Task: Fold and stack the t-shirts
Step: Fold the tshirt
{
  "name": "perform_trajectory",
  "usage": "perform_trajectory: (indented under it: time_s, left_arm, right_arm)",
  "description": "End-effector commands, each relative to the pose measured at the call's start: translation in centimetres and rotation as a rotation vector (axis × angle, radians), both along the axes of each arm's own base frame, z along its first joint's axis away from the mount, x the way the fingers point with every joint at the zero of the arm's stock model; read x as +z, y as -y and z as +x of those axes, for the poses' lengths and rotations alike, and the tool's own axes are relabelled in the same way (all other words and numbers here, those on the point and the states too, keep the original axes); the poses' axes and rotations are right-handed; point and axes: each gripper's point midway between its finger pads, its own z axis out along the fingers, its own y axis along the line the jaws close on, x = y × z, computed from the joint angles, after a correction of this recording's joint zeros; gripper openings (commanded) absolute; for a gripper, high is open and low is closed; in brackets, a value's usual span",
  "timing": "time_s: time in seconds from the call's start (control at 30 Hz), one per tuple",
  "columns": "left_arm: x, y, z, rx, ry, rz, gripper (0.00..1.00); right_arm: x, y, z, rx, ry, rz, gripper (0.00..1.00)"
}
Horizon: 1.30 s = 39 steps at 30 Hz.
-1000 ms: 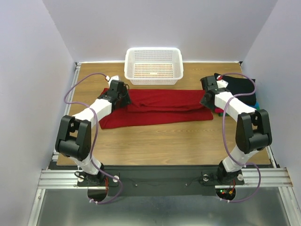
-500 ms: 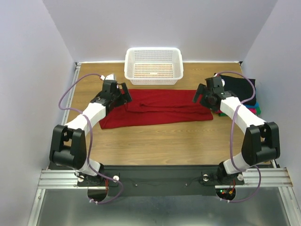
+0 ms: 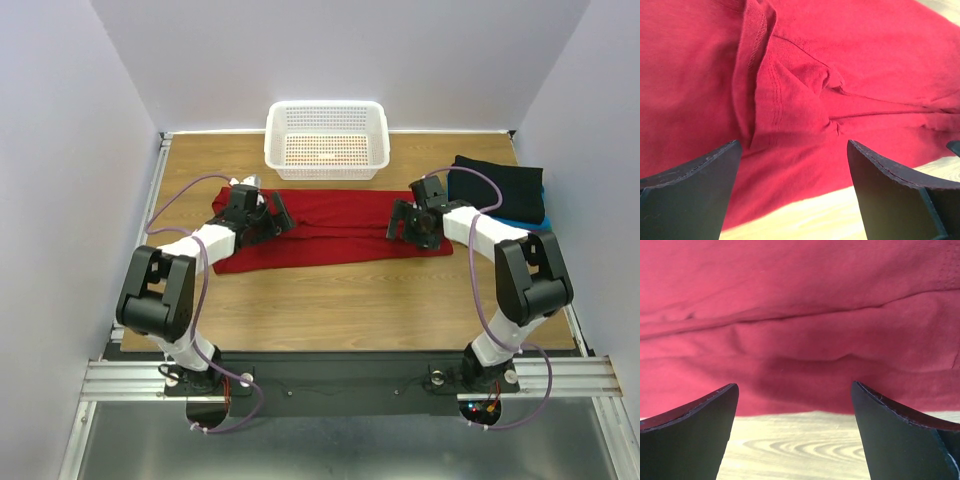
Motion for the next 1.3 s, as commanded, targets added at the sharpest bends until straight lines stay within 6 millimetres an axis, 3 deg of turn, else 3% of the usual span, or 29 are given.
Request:
perform_trajectory:
  time_s: [0.0, 0.13, 0.47, 0.5, 0.53, 0.67, 0.87, 1.03, 1.07, 1.1, 1.17, 1.2, 1.27]
  left_arm:
    - [1.8, 2.0, 2.2, -0.043, 0.068, -0.067, 0.98]
    - [1.2, 2.7, 2.8, -0.061, 0.052, -0.080, 0.98]
    - [3.0, 3.9, 6.4, -0.068, 0.109, -0.105, 0.99]
    - [4.0, 4.4, 7.3, -0.070, 0.135, -0.124, 0.98]
    - [3.5, 4.6, 7.8, -0.077, 0.123, -0.127, 0.98]
    - [4.7, 6.4, 8.7, -0.143, 0.141, -0.182, 0.98]
    - [6.5, 4.8, 7.6, -0.091, 0.188, -0.138, 0.98]
    - [5.8, 2.0, 4.5, -0.005, 0.172, -0.072, 0.99]
    - [7.1, 1.5, 3.8, 0.009, 0.204, -0.073, 0.98]
    - [5.7, 0.7, 2.6, 0.032, 0.177, -0.051, 0.98]
    - [5.9, -0.1, 1.2, 0.058, 0.189, -0.051, 0.98]
    - [4.2, -0.8, 0.0, 0.076, 0.156, -0.033, 0.99]
    - [3.6, -1.5, -1.0, 0.100, 0.148, -0.024, 0.99]
  right_arm:
    - [0.8, 0.6, 2.7, -0.044, 0.077, -0.036, 1.00]
    - [0.3, 1.1, 3.0, -0.076, 0.071, -0.059, 1.00]
    - [0.3, 2.5, 3.4, -0.121, 0.090, -0.126, 1.00]
    - [0.4, 2.6, 3.4, -0.129, 0.094, -0.126, 1.00]
    - [0.7, 2.7, 3.4, -0.134, 0.103, -0.130, 1.00]
    - [1.4, 3.0, 3.2, -0.145, 0.120, -0.131, 1.00]
    - [1.8, 3.8, 2.7, -0.162, 0.136, -0.151, 1.00]
    - [1.4, 4.5, 2.3, -0.180, 0.130, -0.177, 1.00]
    - [1.2, 4.5, 2.2, -0.181, 0.124, -0.178, 1.00]
    - [1.0, 4.6, 2.2, -0.190, 0.119, -0.176, 1.00]
    - [0.7, 4.8, 2.3, -0.210, 0.115, -0.178, 1.00]
    - [0.7, 4.6, 2.6, -0.209, 0.123, -0.169, 1.00]
    - [0.6, 4.3, 3.0, -0.211, 0.128, -0.160, 1.00]
